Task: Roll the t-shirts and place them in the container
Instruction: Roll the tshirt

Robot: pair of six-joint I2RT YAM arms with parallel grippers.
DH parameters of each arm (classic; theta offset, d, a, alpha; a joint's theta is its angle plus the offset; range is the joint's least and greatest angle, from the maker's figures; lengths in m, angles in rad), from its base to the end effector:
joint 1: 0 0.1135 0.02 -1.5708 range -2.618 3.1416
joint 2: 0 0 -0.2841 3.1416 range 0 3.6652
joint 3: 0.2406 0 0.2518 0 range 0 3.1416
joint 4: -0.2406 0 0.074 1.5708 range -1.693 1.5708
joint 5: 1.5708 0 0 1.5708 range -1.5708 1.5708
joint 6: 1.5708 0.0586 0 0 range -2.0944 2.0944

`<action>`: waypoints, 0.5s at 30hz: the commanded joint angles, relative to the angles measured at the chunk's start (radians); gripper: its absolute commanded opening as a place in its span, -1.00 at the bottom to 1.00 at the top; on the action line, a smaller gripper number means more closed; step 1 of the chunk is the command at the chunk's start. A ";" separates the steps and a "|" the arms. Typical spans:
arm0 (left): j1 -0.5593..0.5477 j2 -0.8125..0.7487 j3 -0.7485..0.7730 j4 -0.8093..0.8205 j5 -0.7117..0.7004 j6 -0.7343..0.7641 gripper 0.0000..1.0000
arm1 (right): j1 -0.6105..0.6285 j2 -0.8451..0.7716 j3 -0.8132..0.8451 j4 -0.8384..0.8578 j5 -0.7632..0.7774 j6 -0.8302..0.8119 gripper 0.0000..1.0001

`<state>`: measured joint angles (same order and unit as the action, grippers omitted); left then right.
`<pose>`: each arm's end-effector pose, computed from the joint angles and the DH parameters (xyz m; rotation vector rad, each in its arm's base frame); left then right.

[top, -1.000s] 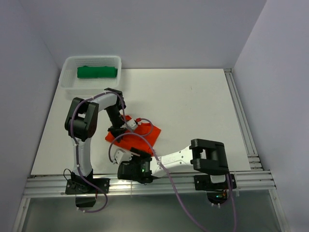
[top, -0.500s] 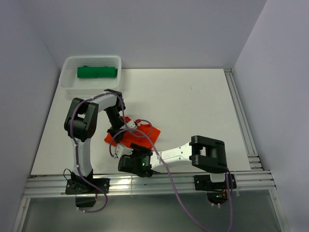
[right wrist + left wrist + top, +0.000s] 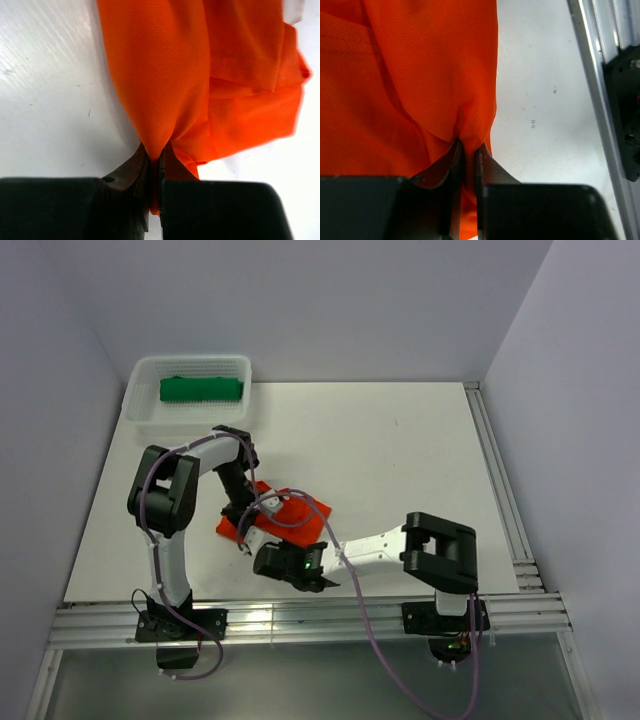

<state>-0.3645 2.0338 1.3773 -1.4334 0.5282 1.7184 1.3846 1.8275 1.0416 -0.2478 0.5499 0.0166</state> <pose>0.2842 -0.1400 0.1578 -2.3710 -1.6256 1.0814 0.0987 0.3588 0.1512 -1.3651 1.9677 -0.0913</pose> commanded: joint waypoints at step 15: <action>0.107 -0.294 -0.122 0.318 0.171 0.007 -0.03 | -0.367 -0.188 -0.136 0.125 -0.861 0.080 -1.00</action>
<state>-0.2680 1.8366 1.2842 -1.1267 0.6579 1.6718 1.0935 1.6608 0.9157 -0.1055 -0.1955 0.0212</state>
